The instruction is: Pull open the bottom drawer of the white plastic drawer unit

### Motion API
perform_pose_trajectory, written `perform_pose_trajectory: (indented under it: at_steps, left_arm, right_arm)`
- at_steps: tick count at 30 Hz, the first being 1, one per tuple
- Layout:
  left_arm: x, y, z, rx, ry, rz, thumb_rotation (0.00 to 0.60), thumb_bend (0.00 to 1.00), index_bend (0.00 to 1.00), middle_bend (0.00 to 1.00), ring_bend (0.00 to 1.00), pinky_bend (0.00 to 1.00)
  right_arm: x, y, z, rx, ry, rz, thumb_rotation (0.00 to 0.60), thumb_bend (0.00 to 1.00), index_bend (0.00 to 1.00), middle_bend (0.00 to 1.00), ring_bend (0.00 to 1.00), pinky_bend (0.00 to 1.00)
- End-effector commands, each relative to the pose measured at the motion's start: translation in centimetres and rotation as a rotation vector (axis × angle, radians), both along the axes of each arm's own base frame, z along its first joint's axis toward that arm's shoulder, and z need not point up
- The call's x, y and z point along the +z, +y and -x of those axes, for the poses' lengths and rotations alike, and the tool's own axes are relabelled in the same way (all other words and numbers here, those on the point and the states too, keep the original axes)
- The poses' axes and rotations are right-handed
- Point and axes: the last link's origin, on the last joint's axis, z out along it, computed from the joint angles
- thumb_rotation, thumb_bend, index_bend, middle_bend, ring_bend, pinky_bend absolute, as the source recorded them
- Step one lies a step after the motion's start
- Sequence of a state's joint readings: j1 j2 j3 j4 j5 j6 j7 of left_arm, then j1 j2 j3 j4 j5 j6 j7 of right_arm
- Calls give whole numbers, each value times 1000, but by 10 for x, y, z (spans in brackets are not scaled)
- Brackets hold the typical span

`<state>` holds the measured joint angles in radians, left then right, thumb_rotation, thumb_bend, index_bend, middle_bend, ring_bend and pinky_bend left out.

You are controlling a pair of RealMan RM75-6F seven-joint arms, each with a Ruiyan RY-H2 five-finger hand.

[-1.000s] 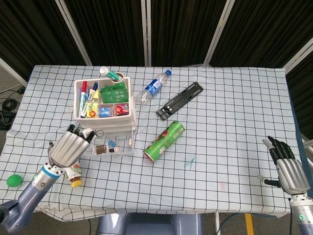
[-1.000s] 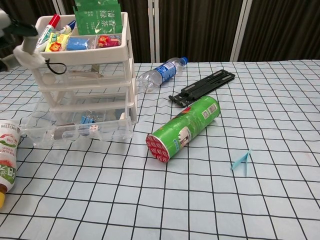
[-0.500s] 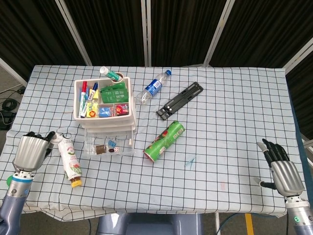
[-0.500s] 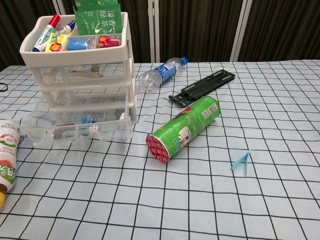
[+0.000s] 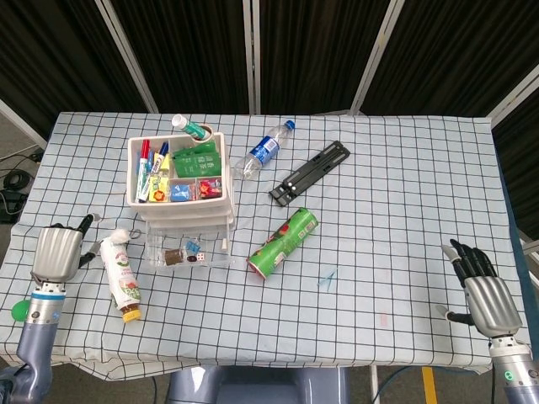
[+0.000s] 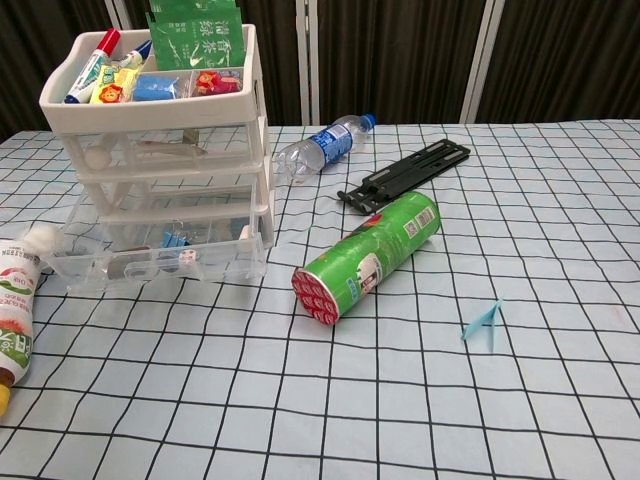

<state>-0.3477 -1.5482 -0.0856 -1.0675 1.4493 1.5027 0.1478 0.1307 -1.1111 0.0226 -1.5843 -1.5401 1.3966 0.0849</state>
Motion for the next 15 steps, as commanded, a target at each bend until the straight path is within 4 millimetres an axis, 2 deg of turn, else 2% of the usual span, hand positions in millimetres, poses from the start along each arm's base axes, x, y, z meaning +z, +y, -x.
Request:
perform_pose_trajectory:
  at_steps: [1,4,7,9,12,14,15]
  left_arm:
    - [-3,0,-1,-1,-18,4,600,187,299,930,871,761]
    - [-3,-3,-3,-10,-38,-3,600,184,285,910,852,747]
    - [-1,-12,-5,-13,-85,-25,600,176,232,810,774,696]
    - [3,-21,-6,-18,-115,-48,600,164,172,687,674,622]
    - [10,-40,-7,-33,-152,-83,600,142,88,438,473,484]
    - [14,-52,-7,-38,-174,-103,600,133,27,213,280,340]
    - [16,-60,-6,-35,-181,-108,600,127,13,139,211,286]
  right_arm:
    - [0,0,0,0,1,0,600,18,31,0,0,0]
    - [-1,0,0,-1,3,-2,600,18,31,0,0,0]
    - [-1,-1,0,-1,9,-1,600,18,31,0,0,0]
    - [-1,-1,1,-1,15,1,600,18,31,0,0,0]
    - [-1,-2,1,2,22,7,600,17,31,0,0,0]
    - [-2,-2,1,6,30,10,600,18,31,0,0,0]
    - [-3,-2,1,10,36,12,600,18,31,0,0,0]
